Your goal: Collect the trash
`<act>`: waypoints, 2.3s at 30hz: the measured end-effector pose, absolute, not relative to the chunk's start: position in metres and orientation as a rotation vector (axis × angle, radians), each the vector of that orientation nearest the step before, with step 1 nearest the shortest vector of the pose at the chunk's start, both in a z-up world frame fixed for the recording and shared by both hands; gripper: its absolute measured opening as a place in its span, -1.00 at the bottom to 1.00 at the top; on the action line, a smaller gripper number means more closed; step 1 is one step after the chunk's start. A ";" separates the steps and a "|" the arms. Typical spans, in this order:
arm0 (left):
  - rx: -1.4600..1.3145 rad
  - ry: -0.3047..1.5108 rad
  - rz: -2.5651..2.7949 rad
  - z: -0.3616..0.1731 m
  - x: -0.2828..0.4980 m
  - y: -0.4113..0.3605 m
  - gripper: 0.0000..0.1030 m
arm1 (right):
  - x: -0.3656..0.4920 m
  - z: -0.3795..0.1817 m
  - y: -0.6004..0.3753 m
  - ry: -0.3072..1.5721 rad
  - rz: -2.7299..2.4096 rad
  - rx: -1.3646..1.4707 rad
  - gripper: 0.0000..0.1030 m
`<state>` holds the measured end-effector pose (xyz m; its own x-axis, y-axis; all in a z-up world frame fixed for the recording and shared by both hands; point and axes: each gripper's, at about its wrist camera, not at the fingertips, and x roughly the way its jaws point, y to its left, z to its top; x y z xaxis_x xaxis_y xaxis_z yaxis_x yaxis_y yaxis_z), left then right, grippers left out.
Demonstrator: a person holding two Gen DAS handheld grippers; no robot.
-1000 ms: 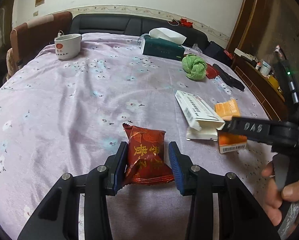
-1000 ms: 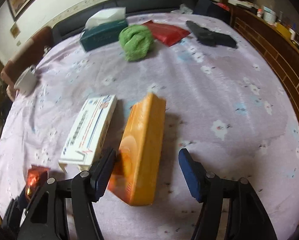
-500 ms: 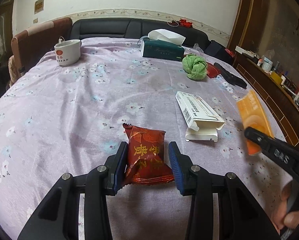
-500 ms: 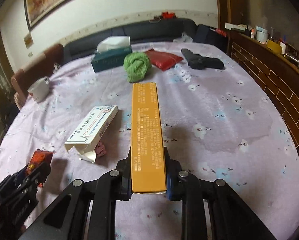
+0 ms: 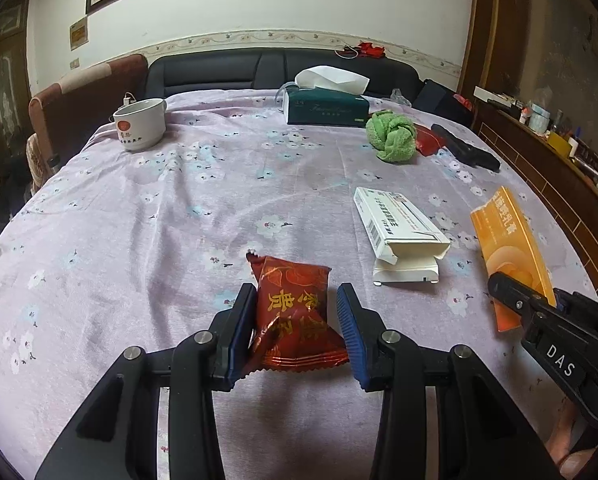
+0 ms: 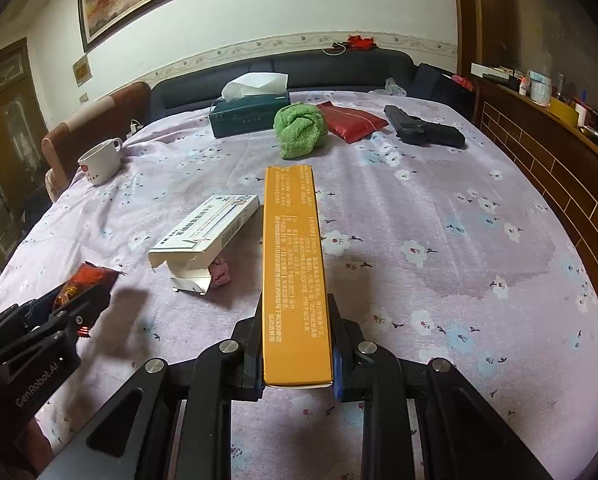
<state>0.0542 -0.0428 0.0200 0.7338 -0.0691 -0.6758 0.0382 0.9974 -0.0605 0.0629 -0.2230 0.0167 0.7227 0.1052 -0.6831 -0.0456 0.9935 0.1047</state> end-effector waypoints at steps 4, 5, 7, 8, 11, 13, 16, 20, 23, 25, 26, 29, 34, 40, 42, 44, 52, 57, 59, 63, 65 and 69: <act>-0.036 0.741 -0.061 0.020 0.054 -0.044 -0.23 | 0.060 0.018 -0.219 0.745 0.087 0.061 -0.53; -0.035 0.742 -0.061 0.020 0.054 -0.044 -0.23 | 0.059 0.018 -0.218 0.744 0.088 0.059 -0.53; -0.034 0.743 -0.060 0.021 0.053 -0.044 -0.23 | 0.058 0.019 -0.217 0.741 0.091 0.054 -0.53; -0.034 0.743 -0.060 0.021 0.053 -0.044 -0.23 | 0.058 0.019 -0.217 0.740 0.093 0.052 -0.53; -0.034 0.743 -0.058 0.021 0.053 -0.044 -0.23 | 0.057 0.020 -0.216 0.737 0.097 0.050 -0.53; -0.033 0.744 -0.059 0.021 0.053 -0.044 -0.23 | 0.057 0.020 -0.215 0.734 0.101 0.042 -0.53; -0.032 0.742 -0.060 0.021 0.053 -0.044 -0.23 | 0.056 0.021 -0.213 0.733 0.106 0.032 -0.53; -0.033 0.743 -0.060 0.021 0.053 -0.044 -0.23 | 0.055 0.021 -0.211 0.729 0.109 0.027 -0.53; -0.032 0.742 -0.059 0.021 0.053 -0.044 -0.23 | 0.055 0.021 -0.212 0.728 0.109 0.029 -0.53; -0.031 0.740 -0.058 0.021 0.053 -0.045 -0.23 | 0.055 0.021 -0.212 0.727 0.110 0.030 -0.53; -0.031 0.740 -0.058 0.021 0.053 -0.044 -0.23 | 0.055 0.021 -0.212 0.727 0.111 0.029 -0.53; -0.031 0.740 -0.057 0.021 0.052 -0.044 -0.23 | 0.055 0.022 -0.212 0.725 0.111 0.027 -0.53; -0.030 0.739 -0.058 0.021 0.053 -0.044 -0.23 | 0.054 0.023 -0.211 0.722 0.112 0.025 -0.53; -0.033 0.736 -0.062 0.022 0.052 -0.044 -0.23 | 0.054 0.023 -0.210 0.722 0.107 0.028 -0.53; -0.044 0.731 -0.077 0.024 0.051 -0.043 -0.23 | 0.056 0.024 -0.212 0.723 0.102 0.042 -0.53; -0.060 0.725 -0.096 0.026 0.050 -0.041 -0.23 | 0.056 0.025 -0.215 0.726 0.090 0.050 -0.53; -0.110 0.721 -0.176 0.031 0.047 -0.042 -0.23 | 0.036 0.037 -0.228 0.766 0.117 0.129 -0.53; -0.078 0.697 -0.205 0.041 0.028 -0.056 -0.23 | 0.009 0.043 -0.247 0.765 0.099 0.153 -0.52; -0.072 0.697 -0.220 0.043 0.021 -0.062 -0.23 | 0.000 0.043 -0.256 0.770 0.096 0.173 -0.52; -0.040 0.714 -0.246 0.042 0.008 -0.080 -0.23 | -0.015 0.044 -0.270 0.767 0.072 0.188 -0.52; -0.026 0.715 -0.259 0.043 0.002 -0.089 -0.23 | -0.021 0.043 -0.277 0.766 0.060 0.194 -0.52; 0.006 0.713 -0.280 0.044 -0.008 -0.108 -0.23 | -0.030 0.041 -0.290 0.769 0.038 0.207 -0.52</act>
